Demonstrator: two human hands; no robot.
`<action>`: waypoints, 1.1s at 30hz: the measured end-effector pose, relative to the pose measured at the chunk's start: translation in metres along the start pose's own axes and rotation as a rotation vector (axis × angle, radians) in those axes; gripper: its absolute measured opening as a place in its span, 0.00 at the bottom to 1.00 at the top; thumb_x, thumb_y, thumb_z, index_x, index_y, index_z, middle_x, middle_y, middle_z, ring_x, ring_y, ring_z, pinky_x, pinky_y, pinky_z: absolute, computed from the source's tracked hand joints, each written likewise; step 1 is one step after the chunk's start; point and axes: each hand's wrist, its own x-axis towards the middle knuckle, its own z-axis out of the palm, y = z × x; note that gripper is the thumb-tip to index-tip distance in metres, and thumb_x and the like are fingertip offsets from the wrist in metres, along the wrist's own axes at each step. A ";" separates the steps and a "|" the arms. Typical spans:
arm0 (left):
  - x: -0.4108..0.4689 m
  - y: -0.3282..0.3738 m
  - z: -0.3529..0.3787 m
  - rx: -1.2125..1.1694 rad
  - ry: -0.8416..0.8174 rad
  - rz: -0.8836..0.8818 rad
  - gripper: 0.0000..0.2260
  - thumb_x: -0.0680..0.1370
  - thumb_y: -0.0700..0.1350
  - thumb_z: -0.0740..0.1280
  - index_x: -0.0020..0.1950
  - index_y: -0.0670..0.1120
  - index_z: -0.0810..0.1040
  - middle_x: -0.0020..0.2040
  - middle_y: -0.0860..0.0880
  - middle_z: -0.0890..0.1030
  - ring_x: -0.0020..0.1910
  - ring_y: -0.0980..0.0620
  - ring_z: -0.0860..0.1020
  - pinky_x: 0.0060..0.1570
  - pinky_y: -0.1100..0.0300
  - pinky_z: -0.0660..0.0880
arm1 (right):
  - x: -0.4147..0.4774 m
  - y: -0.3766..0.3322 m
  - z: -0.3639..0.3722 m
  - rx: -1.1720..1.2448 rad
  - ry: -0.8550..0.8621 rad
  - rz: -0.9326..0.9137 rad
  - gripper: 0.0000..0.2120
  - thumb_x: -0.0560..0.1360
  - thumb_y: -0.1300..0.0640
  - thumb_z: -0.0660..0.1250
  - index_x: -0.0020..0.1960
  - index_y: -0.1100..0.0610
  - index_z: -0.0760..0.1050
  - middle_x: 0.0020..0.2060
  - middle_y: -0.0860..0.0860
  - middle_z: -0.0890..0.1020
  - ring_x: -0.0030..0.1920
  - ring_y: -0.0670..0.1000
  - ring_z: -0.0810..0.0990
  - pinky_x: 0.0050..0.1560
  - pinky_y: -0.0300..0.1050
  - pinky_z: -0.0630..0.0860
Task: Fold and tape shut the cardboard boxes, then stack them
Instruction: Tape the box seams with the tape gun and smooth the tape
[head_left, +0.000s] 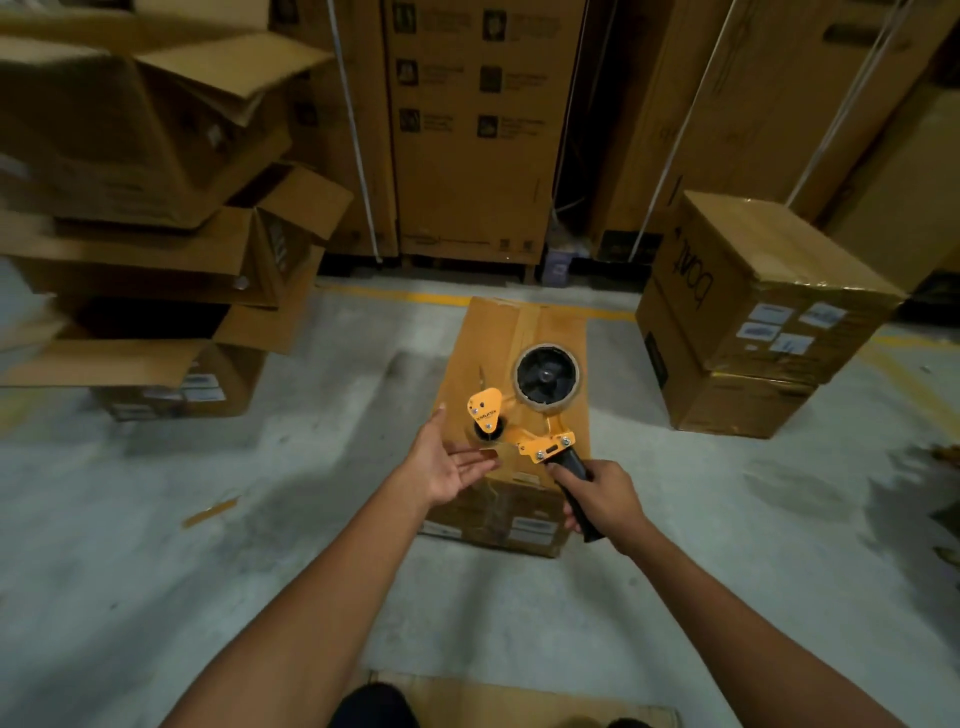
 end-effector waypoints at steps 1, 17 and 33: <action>-0.008 -0.001 0.000 -0.009 -0.017 0.004 0.33 0.80 0.63 0.62 0.64 0.32 0.71 0.61 0.31 0.78 0.47 0.33 0.83 0.29 0.54 0.81 | -0.009 -0.002 -0.003 -0.016 -0.007 -0.022 0.14 0.78 0.50 0.70 0.46 0.62 0.78 0.29 0.57 0.81 0.27 0.55 0.81 0.28 0.45 0.79; -0.095 -0.003 0.031 0.255 -0.179 0.093 0.12 0.83 0.33 0.52 0.54 0.34 0.75 0.45 0.36 0.83 0.41 0.41 0.85 0.45 0.50 0.82 | -0.064 -0.051 -0.060 -0.054 -0.330 -0.192 0.06 0.74 0.73 0.68 0.49 0.65 0.76 0.38 0.57 0.84 0.38 0.56 0.85 0.38 0.43 0.81; -0.022 0.038 -0.026 0.384 -0.076 0.065 0.06 0.81 0.30 0.60 0.49 0.36 0.75 0.40 0.37 0.81 0.37 0.43 0.84 0.28 0.61 0.80 | 0.015 -0.044 -0.024 -0.230 -0.209 -0.245 0.11 0.69 0.70 0.69 0.31 0.60 0.75 0.25 0.55 0.76 0.26 0.52 0.74 0.30 0.46 0.70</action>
